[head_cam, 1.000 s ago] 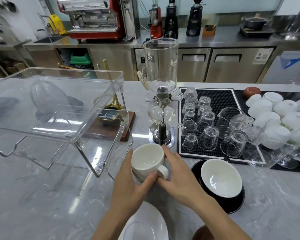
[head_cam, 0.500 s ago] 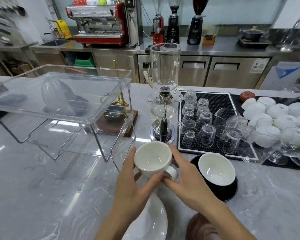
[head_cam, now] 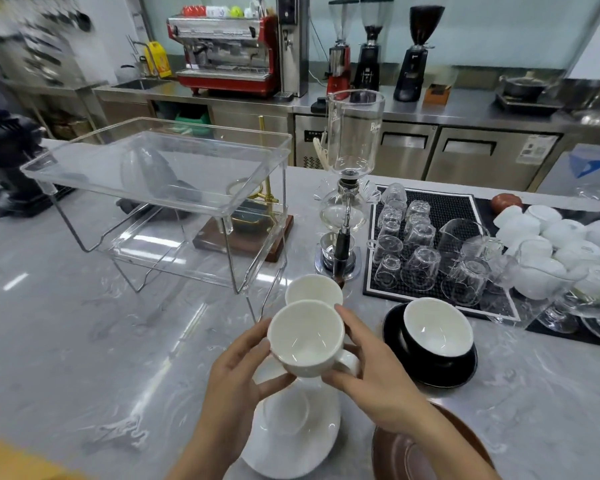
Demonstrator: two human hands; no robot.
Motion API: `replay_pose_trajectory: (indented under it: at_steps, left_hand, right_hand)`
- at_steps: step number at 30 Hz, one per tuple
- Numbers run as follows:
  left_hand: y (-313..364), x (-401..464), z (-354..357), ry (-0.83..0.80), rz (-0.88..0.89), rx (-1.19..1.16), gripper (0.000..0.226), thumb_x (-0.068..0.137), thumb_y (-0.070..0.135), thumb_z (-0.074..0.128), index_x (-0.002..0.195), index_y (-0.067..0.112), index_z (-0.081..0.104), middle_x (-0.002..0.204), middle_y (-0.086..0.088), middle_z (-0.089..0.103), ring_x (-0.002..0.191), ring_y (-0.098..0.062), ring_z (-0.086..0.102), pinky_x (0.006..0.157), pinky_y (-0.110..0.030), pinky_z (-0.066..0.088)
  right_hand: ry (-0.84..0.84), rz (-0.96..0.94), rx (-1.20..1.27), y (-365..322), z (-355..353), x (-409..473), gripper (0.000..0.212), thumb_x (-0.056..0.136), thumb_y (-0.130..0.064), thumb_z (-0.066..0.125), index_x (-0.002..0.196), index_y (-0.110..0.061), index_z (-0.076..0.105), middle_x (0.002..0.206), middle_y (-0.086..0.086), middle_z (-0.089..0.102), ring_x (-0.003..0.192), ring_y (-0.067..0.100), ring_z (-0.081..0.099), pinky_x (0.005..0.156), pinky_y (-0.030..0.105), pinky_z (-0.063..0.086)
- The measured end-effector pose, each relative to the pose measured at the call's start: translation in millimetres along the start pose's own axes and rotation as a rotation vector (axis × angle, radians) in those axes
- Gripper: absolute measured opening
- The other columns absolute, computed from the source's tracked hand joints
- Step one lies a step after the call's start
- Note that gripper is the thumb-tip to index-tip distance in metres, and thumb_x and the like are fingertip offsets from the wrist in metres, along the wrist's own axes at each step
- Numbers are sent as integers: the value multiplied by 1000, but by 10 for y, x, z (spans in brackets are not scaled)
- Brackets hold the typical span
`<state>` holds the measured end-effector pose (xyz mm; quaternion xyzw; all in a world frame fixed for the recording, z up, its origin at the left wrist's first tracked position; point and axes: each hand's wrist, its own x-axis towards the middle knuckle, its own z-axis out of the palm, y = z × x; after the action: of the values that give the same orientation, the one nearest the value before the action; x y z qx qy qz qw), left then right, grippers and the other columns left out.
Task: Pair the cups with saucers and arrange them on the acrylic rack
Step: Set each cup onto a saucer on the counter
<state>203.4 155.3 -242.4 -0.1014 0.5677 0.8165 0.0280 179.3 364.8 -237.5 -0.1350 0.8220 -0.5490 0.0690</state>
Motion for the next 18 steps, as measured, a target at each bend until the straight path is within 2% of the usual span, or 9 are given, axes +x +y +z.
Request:
replay_pose_trajectory:
  at_steps: [2, 4, 9, 13, 16, 18]
  left_hand:
    - [-5, -55, -37, 11, -34, -51, 31, 83, 23, 73, 114, 20, 76, 121, -10, 74, 111, -22, 71, 79, -47, 61]
    - [-14, -109, -77, 0, -66, -87, 32, 84, 25, 69, 116, 21, 74, 119, -12, 74, 107, -24, 72, 78, -44, 60]
    - [-38, -204, -200, -12, -137, -136, 35, 78, 23, 73, 113, 20, 73, 114, -18, 74, 97, -29, 74, 76, -43, 61]
    - [-77, -258, -289, 24, -166, -144, 31, 77, 17, 72, 108, 18, 75, 109, -20, 75, 94, -30, 74, 75, -45, 62]
    - [-97, -300, -334, 52, -174, -122, 31, 79, 16, 71, 110, 17, 74, 109, -22, 75, 95, -32, 75, 76, -46, 62]
    - [-105, -321, -352, 69, -174, -90, 28, 83, 15, 70, 110, 18, 74, 108, -20, 76, 95, -31, 75, 76, -45, 62]
  right_hand:
    - [-16, 6, 68, -23, 33, -24, 85, 78, -22, 80, 148, -34, 33, 139, -28, 52, 127, -5, 51, 109, 27, 42]
    - [-32, -4, 120, -29, 64, -50, 87, 76, -29, 79, 150, -29, 33, 144, -22, 50, 130, -1, 51, 111, 31, 41]
    - [-99, -40, 124, 12, 141, -78, 75, 81, -25, 76, 136, -58, 39, 142, -30, 49, 133, 0, 48, 109, 20, 40]
    - [-124, -42, 122, 47, 230, -108, 72, 85, -14, 73, 140, -48, 41, 142, -16, 54, 132, 8, 51, 109, 24, 41]
    - [-140, -16, 106, 81, 281, -135, 74, 82, -12, 72, 135, -54, 43, 138, -19, 56, 130, 6, 52, 105, 21, 43]
    - [-144, 10, 90, 99, 313, -154, 74, 80, -14, 73, 133, -56, 43, 136, -20, 57, 128, 6, 54, 106, 27, 44]
